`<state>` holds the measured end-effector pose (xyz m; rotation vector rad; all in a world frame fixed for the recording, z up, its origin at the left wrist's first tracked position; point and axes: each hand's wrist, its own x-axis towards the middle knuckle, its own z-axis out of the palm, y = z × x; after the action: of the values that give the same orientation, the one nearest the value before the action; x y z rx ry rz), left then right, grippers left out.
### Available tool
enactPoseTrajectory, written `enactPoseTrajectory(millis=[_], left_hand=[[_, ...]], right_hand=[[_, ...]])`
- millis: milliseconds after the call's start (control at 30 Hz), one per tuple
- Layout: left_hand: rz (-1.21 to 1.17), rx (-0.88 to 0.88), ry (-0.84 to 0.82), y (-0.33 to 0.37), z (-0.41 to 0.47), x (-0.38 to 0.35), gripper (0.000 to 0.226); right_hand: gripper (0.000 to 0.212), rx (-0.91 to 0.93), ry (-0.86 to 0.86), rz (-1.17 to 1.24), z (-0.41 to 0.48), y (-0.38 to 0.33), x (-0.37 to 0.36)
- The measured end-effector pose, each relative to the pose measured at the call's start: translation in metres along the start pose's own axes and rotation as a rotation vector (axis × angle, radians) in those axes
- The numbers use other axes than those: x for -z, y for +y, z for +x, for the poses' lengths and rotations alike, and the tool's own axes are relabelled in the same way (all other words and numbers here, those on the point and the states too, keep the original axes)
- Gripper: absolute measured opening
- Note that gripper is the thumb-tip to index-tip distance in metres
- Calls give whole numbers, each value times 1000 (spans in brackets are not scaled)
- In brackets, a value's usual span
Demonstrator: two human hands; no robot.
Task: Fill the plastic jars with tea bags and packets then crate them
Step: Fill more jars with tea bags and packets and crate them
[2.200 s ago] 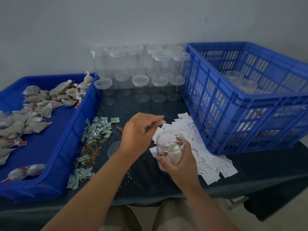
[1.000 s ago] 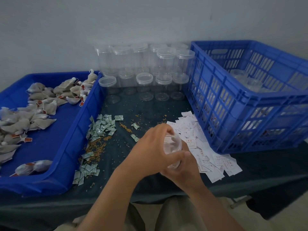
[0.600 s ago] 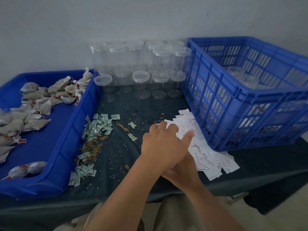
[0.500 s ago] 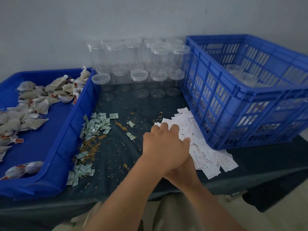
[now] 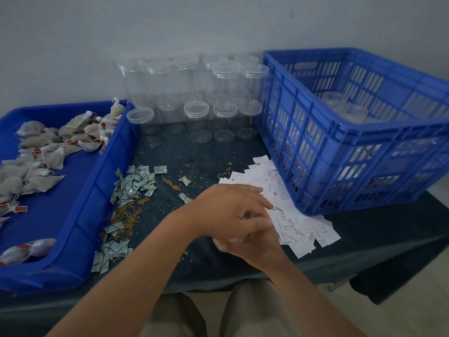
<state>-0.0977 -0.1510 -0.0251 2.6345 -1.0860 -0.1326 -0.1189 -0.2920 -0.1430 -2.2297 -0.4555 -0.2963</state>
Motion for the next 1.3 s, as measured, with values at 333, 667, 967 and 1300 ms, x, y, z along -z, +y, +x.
enactPoseTrajectory(millis=[333,667,967,1300], left_hand=[[72,689,34,33,6,-8,70],[-182,11,-222,-3,5,25,52],[41,787,-28,38,18,9,82],[61,143,128,5,-4,-12,38]], right_hand=[[46,34,17,143,0,-9,1],[64,-72,-27,472,0,-3,12],[41,-95,-61,270,0,-8,4],[70,16,8,92,4,0,6]])
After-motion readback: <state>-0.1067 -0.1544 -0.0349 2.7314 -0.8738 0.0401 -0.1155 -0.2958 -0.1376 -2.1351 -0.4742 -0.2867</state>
